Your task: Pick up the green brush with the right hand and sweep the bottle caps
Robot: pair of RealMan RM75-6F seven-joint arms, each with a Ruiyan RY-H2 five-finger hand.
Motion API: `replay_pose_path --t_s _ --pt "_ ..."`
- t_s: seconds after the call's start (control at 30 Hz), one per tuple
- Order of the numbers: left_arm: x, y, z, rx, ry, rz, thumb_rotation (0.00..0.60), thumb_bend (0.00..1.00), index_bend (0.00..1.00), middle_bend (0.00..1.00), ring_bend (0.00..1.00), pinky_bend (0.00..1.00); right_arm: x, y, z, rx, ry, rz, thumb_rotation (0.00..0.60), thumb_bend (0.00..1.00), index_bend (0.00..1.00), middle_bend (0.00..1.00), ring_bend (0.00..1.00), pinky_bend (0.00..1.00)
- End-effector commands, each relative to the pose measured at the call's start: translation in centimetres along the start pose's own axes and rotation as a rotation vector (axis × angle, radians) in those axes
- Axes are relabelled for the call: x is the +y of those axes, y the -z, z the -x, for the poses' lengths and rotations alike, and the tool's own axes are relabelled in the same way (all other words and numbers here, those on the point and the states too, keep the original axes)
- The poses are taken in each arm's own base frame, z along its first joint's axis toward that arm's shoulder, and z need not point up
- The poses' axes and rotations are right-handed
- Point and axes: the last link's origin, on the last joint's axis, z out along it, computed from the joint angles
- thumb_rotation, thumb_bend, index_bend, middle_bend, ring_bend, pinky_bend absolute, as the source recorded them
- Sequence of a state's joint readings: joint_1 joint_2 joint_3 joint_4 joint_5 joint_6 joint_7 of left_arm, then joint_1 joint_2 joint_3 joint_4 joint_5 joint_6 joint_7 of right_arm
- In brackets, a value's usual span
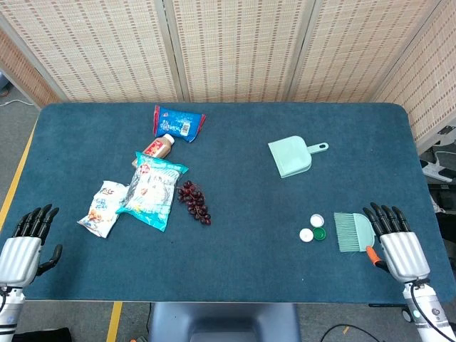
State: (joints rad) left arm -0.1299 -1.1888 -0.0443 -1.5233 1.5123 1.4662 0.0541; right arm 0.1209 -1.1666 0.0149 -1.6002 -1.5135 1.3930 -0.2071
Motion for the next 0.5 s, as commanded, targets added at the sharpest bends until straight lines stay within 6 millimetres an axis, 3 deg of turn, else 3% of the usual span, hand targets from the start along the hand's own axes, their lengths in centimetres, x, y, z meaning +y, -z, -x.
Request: replay_pose_path --t_s 0.03,0.3,0.5 --pt "0.1 -0.1 0.1 0.006 0.001 -0.001 0.600 0.43 0.00 0.00 0.00 0.09 0.0 0.1 -0.1 0.000 -0.001 0.007 0.600 0.24 0.00 0.00 0.00 0.00" --pt "0.4 0.5 0.1 -0.008 0.000 0.009 0.600 0.43 0.00 0.00 0.00 0.09 0.9 -0.4 -0.6 0.008 0.063 0.026 0.600 0.24 0.00 0.00 0.00 0.00" --pt "0.3 0.5 0.3 -0.028 -0.003 0.020 0.600 0.43 0.00 0.00 0.00 0.09 2.4 -3.2 0.3 -0.024 0.205 0.048 0.600 0.24 0.00 0.00 0.00 0.00"
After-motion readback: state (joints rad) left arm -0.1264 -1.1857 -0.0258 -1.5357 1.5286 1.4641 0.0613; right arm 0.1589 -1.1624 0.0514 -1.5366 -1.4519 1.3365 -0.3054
